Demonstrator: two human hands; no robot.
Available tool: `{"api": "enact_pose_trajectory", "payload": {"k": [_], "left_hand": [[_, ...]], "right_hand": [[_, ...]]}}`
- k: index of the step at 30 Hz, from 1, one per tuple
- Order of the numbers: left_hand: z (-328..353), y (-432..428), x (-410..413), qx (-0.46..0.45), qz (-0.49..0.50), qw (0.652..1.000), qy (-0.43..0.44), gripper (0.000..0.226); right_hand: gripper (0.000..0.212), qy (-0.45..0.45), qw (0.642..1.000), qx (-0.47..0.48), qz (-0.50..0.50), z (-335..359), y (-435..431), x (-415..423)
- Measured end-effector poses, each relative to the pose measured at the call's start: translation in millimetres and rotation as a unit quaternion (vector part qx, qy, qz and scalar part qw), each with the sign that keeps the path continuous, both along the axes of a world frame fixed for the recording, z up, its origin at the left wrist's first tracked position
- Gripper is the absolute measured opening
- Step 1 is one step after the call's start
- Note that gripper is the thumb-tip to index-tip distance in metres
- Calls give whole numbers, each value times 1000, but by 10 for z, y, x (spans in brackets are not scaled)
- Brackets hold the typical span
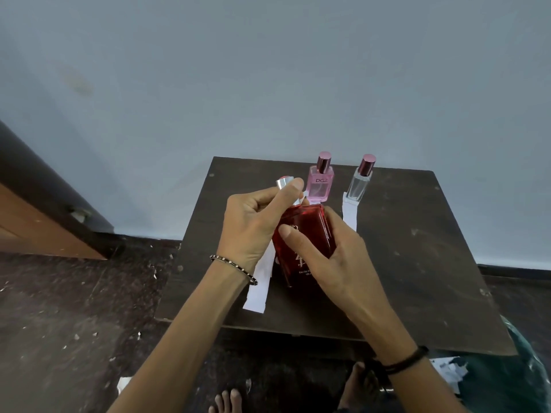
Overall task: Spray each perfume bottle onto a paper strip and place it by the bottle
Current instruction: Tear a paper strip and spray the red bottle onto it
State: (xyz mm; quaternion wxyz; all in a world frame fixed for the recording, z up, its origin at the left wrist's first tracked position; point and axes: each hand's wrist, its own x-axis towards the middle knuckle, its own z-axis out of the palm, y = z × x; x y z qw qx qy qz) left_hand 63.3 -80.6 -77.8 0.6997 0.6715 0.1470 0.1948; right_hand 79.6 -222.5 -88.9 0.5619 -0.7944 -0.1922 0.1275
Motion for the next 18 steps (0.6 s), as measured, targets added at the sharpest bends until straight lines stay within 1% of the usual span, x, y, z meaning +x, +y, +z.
{"api": "enact_pose_trajectory", "payload": {"k": [2,3,4,5,7,9,13,15,18], "left_hand": [[4,-26,4,-15,10,1000,6,21],[9,-40,3,-23,17,1000,8,21],[14,-57,2,-31,24,999,7,21],[21,-70,0,-34,31,999,7,21],[24,-89,-1,-14,40,999,9,23],[24,-94,5,2,47,999,10,24],[21,-77,5,0,45,999,14,25],[15,-53,-5,-14,35,999,10,26],[-3,-41,-17,-19,20,1000,9,26]], "right_hand": [[58,-56,997,-46,-17,-1,2,-19],[68,-80,995,-57,-25,1,8,-35],[72,-99,993,-62,-31,4,17,-53],[71,-117,990,-65,-37,8,26,-71],[60,-155,984,-75,-48,7,50,-112],[54,-172,980,-79,-59,3,65,-133],[58,-99,992,-64,-35,15,9,-64],[55,-69,995,-68,-15,6,-43,-6],[48,-12,999,-35,-4,-14,-75,52]]}}
